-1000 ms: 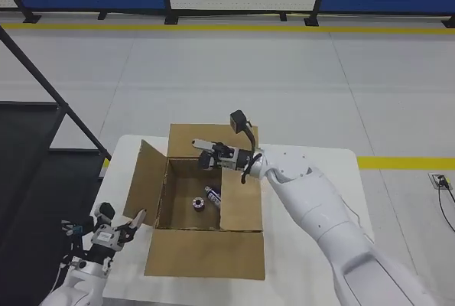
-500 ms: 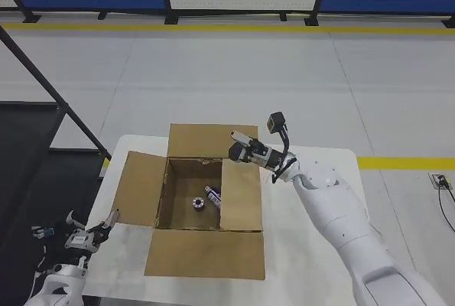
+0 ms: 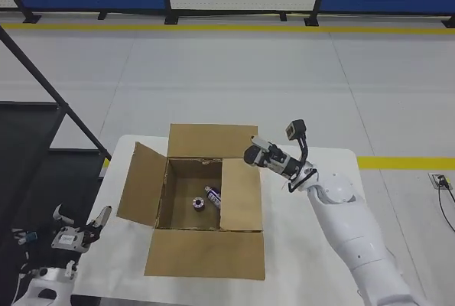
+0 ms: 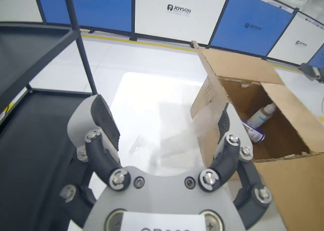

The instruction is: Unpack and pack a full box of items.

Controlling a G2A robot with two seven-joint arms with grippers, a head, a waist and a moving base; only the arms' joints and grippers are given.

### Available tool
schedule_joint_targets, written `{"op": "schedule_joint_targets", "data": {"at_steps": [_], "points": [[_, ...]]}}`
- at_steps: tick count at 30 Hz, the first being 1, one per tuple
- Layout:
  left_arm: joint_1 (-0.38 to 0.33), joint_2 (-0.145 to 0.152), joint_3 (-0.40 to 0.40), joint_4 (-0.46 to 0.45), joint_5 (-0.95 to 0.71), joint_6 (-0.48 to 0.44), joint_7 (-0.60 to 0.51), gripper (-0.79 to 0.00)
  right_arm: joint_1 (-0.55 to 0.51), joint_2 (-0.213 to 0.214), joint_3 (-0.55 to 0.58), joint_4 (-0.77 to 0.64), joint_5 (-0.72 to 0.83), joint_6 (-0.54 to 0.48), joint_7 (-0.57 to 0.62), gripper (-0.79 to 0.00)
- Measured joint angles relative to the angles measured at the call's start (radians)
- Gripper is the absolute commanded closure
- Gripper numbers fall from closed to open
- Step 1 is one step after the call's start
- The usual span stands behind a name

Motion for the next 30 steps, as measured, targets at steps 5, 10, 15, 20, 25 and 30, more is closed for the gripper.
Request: {"op": "schedule_joint_targets", "data": {"at_steps": [5,10,15,20,25,30], "points": [[0.069,-0.004,-0.001,-0.189,0.018,-0.021,0.011,-0.785,-0.075,0.023,0.052,-0.080,-0.009,-0.002,-0.014,-0.785],[0.084,-0.003,0.056,-0.315,0.024,-0.089,-0.073,-0.785,-0.163,0.048,0.123,-0.155,0.001,-0.021,-0.029,-0.785],[-0.032,-0.001,0.203,-0.296,-0.050,-0.134,-0.286,-0.785,-0.275,0.075,0.210,-0.235,0.014,-0.064,-0.042,-0.785],[-0.269,-0.012,0.387,-0.160,-0.148,-0.043,-0.519,-0.785,-0.400,0.097,0.275,-0.309,-0.025,-0.139,-0.053,-0.785],[-0.421,-0.024,0.498,-0.066,-0.171,0.038,-0.625,-0.785,-0.408,0.098,0.279,-0.313,-0.032,-0.142,-0.054,-0.785],[-0.395,-0.024,0.491,-0.070,-0.169,0.033,-0.611,-0.785,-0.408,0.098,0.279,-0.313,-0.032,-0.141,-0.054,-0.785]]}}
